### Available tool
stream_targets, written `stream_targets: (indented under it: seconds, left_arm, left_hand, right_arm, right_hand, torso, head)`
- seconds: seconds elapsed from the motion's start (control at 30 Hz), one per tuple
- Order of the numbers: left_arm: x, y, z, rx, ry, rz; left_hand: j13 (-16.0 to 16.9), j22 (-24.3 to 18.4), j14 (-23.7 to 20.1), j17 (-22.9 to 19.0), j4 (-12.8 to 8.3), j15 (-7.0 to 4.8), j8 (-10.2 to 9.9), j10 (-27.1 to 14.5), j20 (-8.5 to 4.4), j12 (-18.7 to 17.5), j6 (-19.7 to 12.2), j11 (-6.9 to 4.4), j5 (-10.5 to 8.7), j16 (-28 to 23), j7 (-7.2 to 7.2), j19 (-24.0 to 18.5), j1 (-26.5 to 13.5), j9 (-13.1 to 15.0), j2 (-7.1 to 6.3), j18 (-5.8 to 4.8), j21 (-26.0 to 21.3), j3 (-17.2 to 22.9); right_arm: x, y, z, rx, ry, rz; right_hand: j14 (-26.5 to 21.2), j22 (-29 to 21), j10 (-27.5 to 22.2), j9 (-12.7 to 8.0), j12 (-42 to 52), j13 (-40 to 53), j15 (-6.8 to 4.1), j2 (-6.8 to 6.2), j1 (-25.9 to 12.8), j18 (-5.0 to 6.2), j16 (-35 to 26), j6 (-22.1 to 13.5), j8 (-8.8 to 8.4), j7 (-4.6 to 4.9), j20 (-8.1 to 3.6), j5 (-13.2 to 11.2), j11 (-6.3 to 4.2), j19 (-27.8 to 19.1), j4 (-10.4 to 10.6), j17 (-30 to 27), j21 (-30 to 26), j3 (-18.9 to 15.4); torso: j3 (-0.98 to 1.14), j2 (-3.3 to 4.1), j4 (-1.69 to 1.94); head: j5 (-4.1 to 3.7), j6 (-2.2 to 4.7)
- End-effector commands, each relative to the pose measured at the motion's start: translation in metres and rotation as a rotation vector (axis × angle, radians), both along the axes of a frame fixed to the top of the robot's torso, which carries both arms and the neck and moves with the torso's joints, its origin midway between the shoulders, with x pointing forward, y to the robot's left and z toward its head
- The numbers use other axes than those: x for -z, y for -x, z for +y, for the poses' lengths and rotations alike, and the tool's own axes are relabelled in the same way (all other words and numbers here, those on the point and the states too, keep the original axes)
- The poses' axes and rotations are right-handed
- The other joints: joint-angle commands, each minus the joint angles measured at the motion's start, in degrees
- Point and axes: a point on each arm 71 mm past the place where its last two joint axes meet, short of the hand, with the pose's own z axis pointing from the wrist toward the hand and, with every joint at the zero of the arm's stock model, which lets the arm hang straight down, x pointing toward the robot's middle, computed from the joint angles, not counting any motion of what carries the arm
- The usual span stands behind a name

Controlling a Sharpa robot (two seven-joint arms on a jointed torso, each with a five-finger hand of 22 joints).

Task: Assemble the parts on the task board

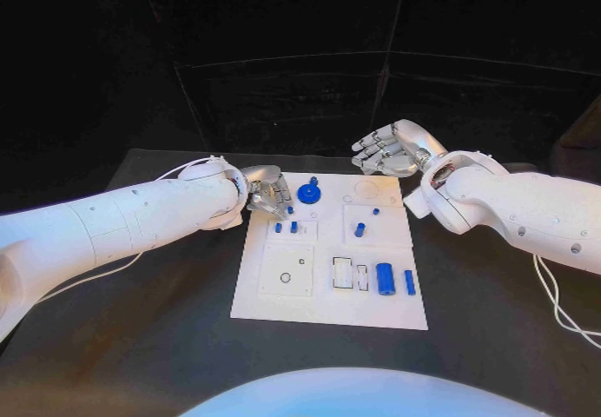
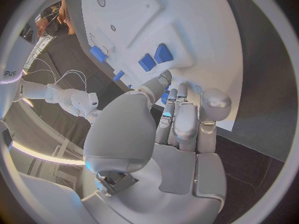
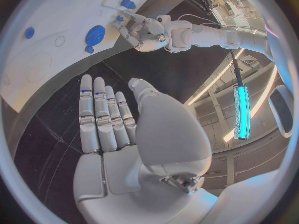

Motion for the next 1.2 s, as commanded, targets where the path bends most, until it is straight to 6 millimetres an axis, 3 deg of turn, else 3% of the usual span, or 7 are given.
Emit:
stream_targets:
  seconds: [0.03, 0.33, 0.57, 0.73, 0.83, 0.97, 1.2]
  left_arm:
    - [-0.003, 0.0, 0.001, -0.007, 0.018, -0.011]
    - [-0.008, -0.003, 0.018, -0.055, 0.074, -0.042]
    - [-0.027, -0.003, 0.045, -0.179, 0.436, -0.024]
    - [-0.037, 0.002, 0.064, -0.277, 0.746, 0.035]
    - [-0.04, 0.008, 0.07, -0.305, 0.896, 0.085]
    - [-0.042, 0.018, 0.071, -0.319, 1.095, 0.2]
    - [-0.044, 0.031, 0.068, -0.319, 1.246, 0.275]
  left_hand:
    - [0.1, -0.1, 0.0, -0.2, 0.0, 0.48, -0.2, -0.3, 0.44, 0.0, 0.1, 0.08, 0.28, -0.3, 0.16, 0.0, 0.4, 0.0, 0.04, -0.63, -0.3, -0.3]
    - [-0.1, -1.1, -0.2, -0.6, -0.5, 0.92, -0.6, -2.6, 0.82, -0.9, 0.0, 0.66, 0.29, -0.3, 0.52, -0.5, 1.1, 0.0, 0.68, -0.4, -1.4, -0.5]
    - [0.2, -4.3, -0.4, -1.1, -0.2, 0.85, 0.4, -0.9, 0.9, 0.1, 2.3, 0.46, 0.29, -0.5, 0.51, -2.0, 1.5, 0.4, 2.96, 0.38, -4.4, 0.7]
    - [0.2, -10.0, -2.4, -6.4, 0.1, 0.87, 0.1, -0.4, 0.95, 0.6, 2.3, 0.45, 0.29, -3.6, 0.65, -5.2, 0.6, 0.1, 3.41, 1.53, -10.0, 1.1]
    - [0.1, -17.3, -6.1, -14.7, 0.8, 1.25, -0.4, -1.1, 1.33, 0.8, 1.7, 0.95, 0.69, -8.6, 1.19, -9.9, -0.1, 0.0, 4.33, 2.83, -17.5, 1.8]
    - [0.2, -18.6, -11.8, -25.3, 1.5, 1.6, 0.2, -1.1, 1.74, 1.8, 2.6, 0.89, 0.81, -15.3, 1.03, -12.7, -1.6, 0.1, 4.25, 2.95, -20.2, 1.4]
    - [0.6, -19.6, -13.0, -26.4, 2.6, 1.28, 0.7, 1.3, 1.66, 3.5, 3.4, 0.27, 0.77, -16.3, 0.57, -13.6, -3.5, 0.2, 3.93, 3.03, -22.0, -0.4]
  right_arm:
    - [-0.001, -0.001, -0.001, 0.002, -0.005, -0.006]
    - [0.001, -0.004, -0.008, 0.004, 0.014, 0.016]
    - [0.006, -0.004, -0.023, -0.035, 0.113, 0.042]
    - [0.011, -0.003, -0.038, -0.052, 0.285, 0.046]
    - [0.014, -0.001, -0.042, -0.064, 0.421, 0.024]
    - [0.015, 0.0, -0.042, -0.051, 0.593, -0.026]
    - [0.031, 0.008, -0.033, -0.048, 0.763, -0.08]
  right_hand:
    - [-0.1, -0.1, 0.2, 0.0, -0.2, -0.1, 0.38, -0.08, -0.3, 0.23, -0.1, -0.3, 0.32, 0.54, 0.04, 0.2, 0.33, 0.3, -0.3, -0.1, -0.4, 0.0]
    - [-0.9, -1.0, 0.7, 0.0, -0.3, -0.6, 0.27, 0.23, 0.8, 0.27, -0.1, 0.6, 0.77, -0.26, -0.02, -1.1, -0.12, 0.5, -1.7, -1.5, -1.7, 1.0]
    - [6.1, 0.1, 7.4, 0.2, 0.7, -0.5, -2.58, 0.29, 3.2, 0.24, 2.3, 6.5, 1.34, -2.43, -2.9, -8.1, -2.58, 6.4, -4.6, -1.2, 0.9, 3.7]
    - [14.9, 2.7, 12.1, 0.1, 1.1, -0.1, -5.32, -0.32, 3.2, 0.32, 7.1, 9.7, 1.16, -3.84, -5.68, -8.9, -4.63, 13.1, -6.2, 1.7, 6.1, 3.3]
    - [16.8, 4.8, 13.7, -0.1, 0.5, 0.2, -6.46, -1.09, 2.2, 0.13, 12.1, 11.1, 0.31, -4.63, -7.15, -8.9, -5.51, 16.3, -6.4, 5.0, 9.7, 3.2]
    - [16.6, 6.7, 13.2, -0.3, -1.2, 0.1, -6.82, -2.08, 1.5, -0.04, 17.9, 10.9, -1.47, -4.89, -7.59, -6.8, -5.68, 16.7, -6.2, 8.9, 12.5, 3.9]
    - [16.8, 8.9, 10.2, -0.2, -4.0, -0.5, -6.42, -3.06, 0.0, 0.04, 23.6, 10.1, -3.39, -5.1, -7.64, -14.3, -5.34, 16.6, -4.9, 13.2, 15.6, 5.6]
  torso:
    - [0.0, 0.03, 0.02]
    - [-0.04, -0.01, -0.05]
    - [0.14, -0.08, -0.08]
    - [-0.11, -0.11, 0.04]
    - [-0.07, -0.01, -0.09]
    - [-0.01, 0.15, -0.03]
    - [-0.09, 0.0, 0.01]
  head:
    - [-0.02, -0.02]
    - [-0.08, 0.01]
    - [0.1, 0.54]
    - [-0.85, 0.74]
    - [-1.81, 1.05]
    - [-3.61, 2.06]
    - [-5.05, 2.13]
